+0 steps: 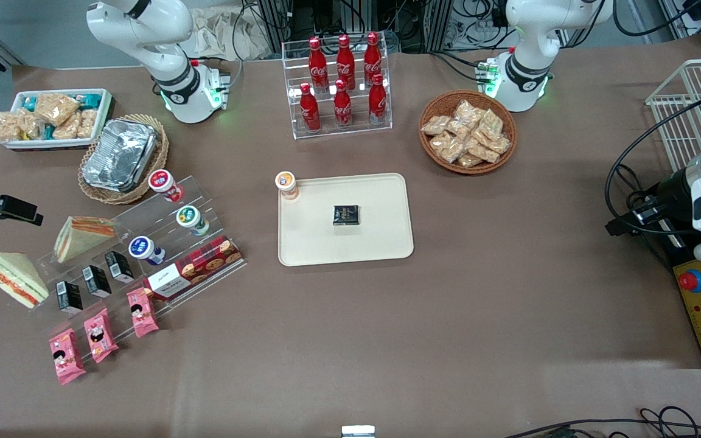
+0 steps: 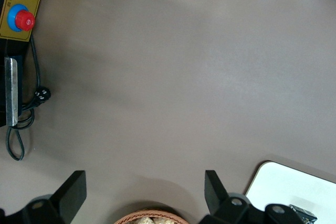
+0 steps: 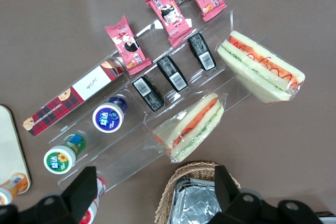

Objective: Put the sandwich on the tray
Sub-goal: 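Move the right gripper toward the wrapped sandwiches on the acrylic stand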

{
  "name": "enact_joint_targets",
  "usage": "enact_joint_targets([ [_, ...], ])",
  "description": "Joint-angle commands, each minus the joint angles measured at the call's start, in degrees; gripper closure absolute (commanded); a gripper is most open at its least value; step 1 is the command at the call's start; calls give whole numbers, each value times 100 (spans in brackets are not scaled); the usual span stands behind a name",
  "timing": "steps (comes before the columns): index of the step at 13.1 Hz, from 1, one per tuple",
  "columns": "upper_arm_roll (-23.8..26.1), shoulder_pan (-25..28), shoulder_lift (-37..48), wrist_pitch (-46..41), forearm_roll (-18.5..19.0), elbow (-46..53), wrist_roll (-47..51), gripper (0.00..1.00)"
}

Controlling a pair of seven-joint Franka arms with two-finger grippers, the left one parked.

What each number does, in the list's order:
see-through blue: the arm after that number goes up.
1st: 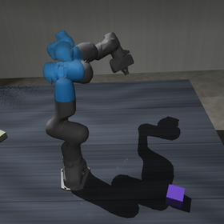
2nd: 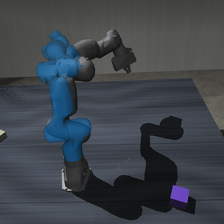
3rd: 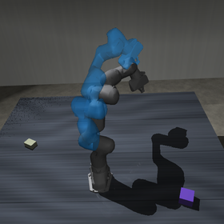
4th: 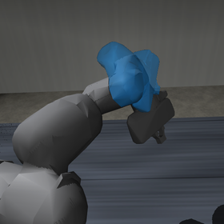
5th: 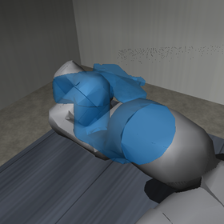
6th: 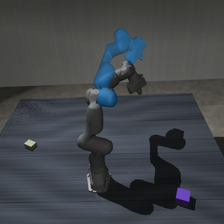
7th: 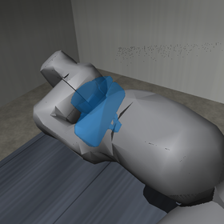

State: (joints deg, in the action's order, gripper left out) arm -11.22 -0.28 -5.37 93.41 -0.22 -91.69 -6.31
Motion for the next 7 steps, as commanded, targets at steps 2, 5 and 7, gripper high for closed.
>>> enact_joint_targets([
  [2,-21,-25,-8,37,109,64,-64,1],
  [5,-56,-51,-156,203,197,64,-98,1],
  [7,-126,-200,-210,414,119,64,-588,1],
])
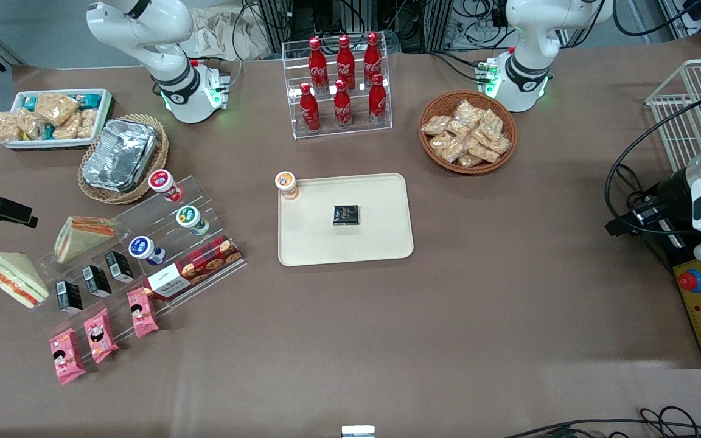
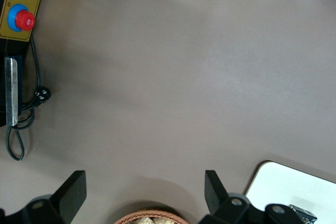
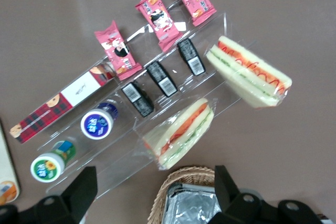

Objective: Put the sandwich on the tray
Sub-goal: 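Move the right gripper toward the wrapped sandwiches on the acrylic stand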

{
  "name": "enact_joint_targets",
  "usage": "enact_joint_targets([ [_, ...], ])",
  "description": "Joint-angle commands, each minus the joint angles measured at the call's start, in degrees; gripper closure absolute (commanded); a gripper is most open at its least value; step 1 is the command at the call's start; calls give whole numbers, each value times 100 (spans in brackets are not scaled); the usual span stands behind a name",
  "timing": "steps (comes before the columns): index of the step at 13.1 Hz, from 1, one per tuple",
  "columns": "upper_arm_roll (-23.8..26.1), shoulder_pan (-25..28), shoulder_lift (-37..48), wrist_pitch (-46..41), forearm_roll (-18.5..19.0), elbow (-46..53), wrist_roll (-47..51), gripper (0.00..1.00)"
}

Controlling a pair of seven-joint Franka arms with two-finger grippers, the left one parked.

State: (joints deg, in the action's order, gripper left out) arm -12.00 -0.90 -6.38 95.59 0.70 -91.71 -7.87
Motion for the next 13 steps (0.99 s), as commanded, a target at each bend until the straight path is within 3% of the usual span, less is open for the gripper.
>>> enact_joint_targets([
  [1,-48,-191,-135,397,18,66,-817,1],
  [8,-48,-954,-574,1013,26,66,-2601,1],
  [13,-56,-1492,-1057,1611,-483,66,-4097,1],
])
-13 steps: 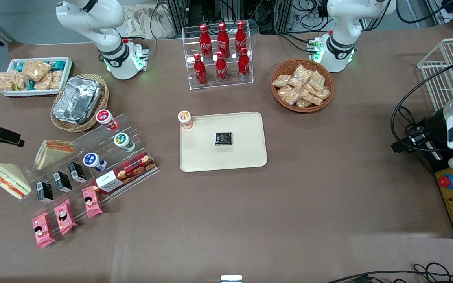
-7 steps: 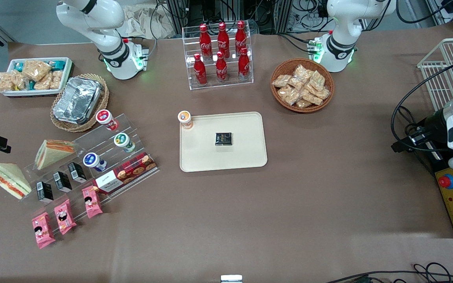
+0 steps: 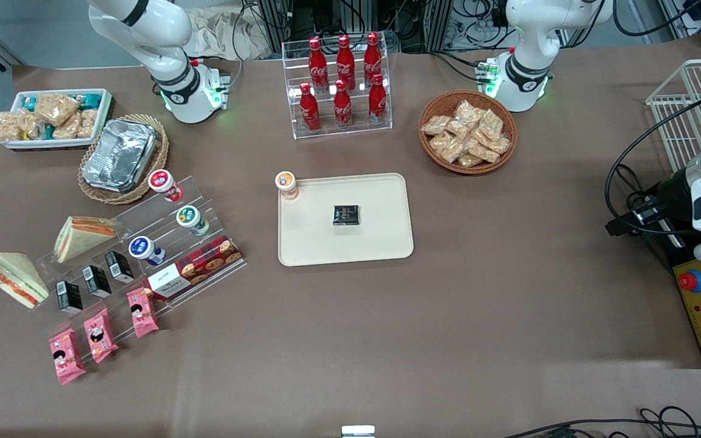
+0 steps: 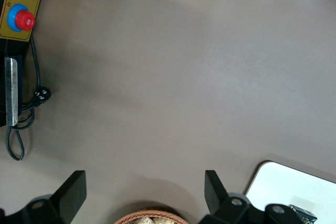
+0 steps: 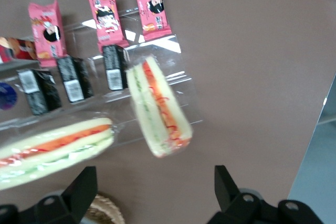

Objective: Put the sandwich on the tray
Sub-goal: 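Move the right gripper toward the wrapped sandwiches on the acrylic stand, then lower the right gripper and grasp the plastic-wrapped sandwich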

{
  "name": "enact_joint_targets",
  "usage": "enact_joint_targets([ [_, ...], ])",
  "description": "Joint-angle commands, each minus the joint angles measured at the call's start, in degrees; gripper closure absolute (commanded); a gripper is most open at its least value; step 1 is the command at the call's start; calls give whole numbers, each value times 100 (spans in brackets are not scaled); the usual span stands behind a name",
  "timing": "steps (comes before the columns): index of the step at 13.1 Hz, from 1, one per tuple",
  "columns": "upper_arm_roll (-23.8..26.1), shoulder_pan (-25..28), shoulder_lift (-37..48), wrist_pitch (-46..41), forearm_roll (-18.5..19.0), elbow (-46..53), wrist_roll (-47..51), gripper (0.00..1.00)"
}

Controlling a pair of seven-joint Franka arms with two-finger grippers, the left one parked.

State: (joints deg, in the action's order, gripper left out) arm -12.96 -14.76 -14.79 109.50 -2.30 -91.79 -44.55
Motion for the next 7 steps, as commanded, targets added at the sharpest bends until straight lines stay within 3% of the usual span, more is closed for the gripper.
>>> enact_joint_targets([
  [1,48,-202,-322,299,-201,65,-562,1],
  [7,83,-212,-868,625,-377,12,-1231,1],
])
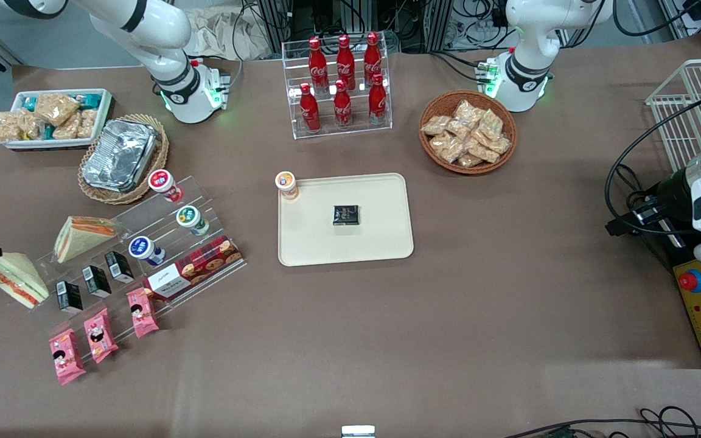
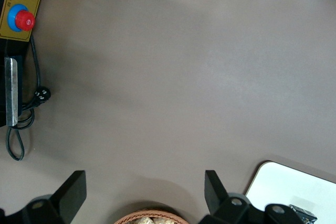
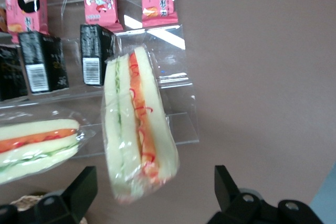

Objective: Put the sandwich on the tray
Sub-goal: 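Lower the right gripper and grasp the plastic-wrapped sandwich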

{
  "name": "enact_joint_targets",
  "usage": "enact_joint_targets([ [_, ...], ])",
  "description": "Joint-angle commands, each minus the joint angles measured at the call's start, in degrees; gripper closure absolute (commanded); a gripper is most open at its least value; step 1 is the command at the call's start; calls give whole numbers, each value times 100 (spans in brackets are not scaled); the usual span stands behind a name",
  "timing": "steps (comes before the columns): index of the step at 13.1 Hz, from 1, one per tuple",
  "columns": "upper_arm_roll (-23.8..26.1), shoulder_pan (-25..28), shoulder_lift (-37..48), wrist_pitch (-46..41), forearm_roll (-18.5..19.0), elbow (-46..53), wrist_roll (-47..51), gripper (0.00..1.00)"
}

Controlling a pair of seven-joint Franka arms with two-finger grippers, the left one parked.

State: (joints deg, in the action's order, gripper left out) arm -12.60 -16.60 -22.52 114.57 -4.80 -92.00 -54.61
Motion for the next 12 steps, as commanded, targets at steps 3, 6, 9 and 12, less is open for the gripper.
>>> enact_joint_targets([
  [3,65,-19,-279,469,-126,7,-471,1],
  [6,65,-36,-376,487,-222,-11,-498,1],
  [9,65,-19,-385,452,-284,-142,-481,1],
  [12,65,8,-394,434,-284,-178,-437,6],
])
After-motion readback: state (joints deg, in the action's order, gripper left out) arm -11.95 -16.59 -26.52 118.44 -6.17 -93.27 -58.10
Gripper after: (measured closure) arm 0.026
